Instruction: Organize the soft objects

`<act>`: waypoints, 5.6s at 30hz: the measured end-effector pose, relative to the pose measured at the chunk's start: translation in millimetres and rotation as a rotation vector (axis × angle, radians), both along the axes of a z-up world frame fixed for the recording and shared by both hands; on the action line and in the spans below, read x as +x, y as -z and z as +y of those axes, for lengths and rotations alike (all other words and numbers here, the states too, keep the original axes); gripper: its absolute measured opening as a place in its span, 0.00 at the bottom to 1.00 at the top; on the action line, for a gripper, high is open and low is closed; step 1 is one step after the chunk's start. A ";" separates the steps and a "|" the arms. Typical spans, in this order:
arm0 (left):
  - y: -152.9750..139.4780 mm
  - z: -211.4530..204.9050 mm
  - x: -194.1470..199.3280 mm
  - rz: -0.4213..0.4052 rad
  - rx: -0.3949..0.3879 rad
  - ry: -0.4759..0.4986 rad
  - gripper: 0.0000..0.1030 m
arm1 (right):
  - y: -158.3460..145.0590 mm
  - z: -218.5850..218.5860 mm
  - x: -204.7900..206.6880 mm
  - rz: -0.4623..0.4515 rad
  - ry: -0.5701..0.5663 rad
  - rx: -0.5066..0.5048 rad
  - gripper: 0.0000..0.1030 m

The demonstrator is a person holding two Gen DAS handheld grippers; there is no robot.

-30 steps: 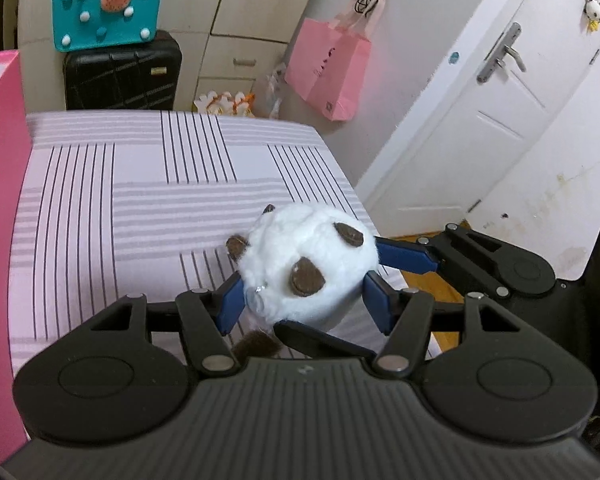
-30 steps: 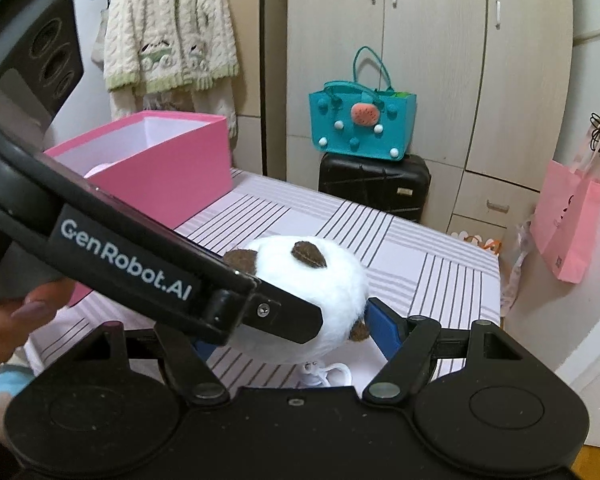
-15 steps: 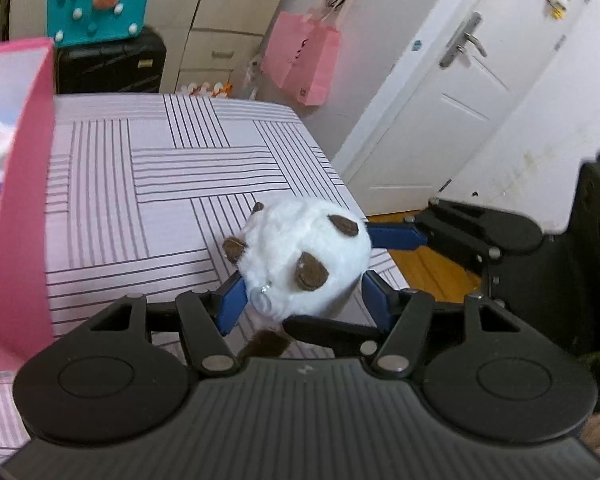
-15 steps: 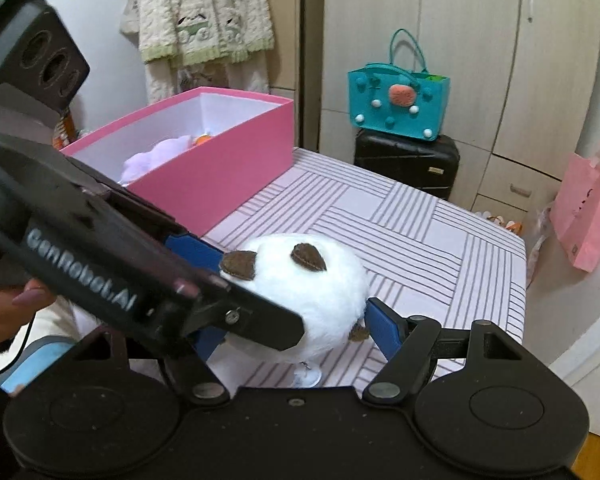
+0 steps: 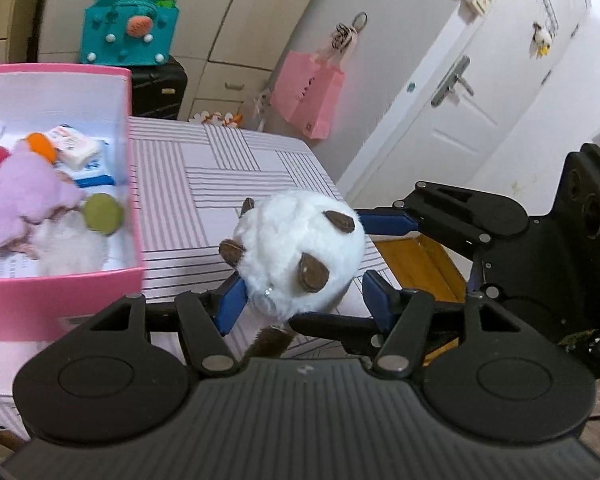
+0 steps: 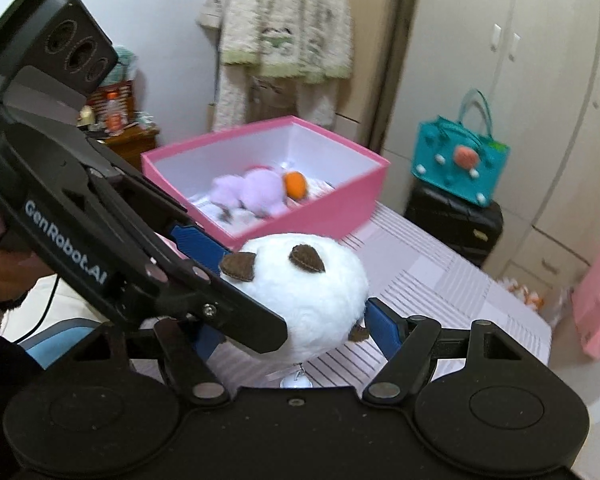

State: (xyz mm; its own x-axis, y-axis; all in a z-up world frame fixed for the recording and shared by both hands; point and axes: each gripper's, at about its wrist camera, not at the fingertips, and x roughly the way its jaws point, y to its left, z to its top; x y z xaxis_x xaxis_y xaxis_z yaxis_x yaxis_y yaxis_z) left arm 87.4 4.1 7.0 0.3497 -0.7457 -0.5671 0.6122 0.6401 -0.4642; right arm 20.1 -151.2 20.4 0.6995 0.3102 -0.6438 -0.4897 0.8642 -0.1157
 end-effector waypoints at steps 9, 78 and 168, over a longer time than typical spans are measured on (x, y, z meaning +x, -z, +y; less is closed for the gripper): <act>-17.2 45.8 8.3 -0.067 -0.022 -0.090 0.59 | -19.2 41.4 21.9 -0.065 -0.099 0.003 0.76; 0.4 105.1 127.3 -0.145 0.158 -0.510 0.61 | 16.5 80.5 208.3 0.000 -0.175 0.151 0.66; -9.6 8.1 -73.7 -0.450 0.360 -0.610 1.00 | -9.2 -11.7 -70.8 -0.172 0.691 0.046 1.00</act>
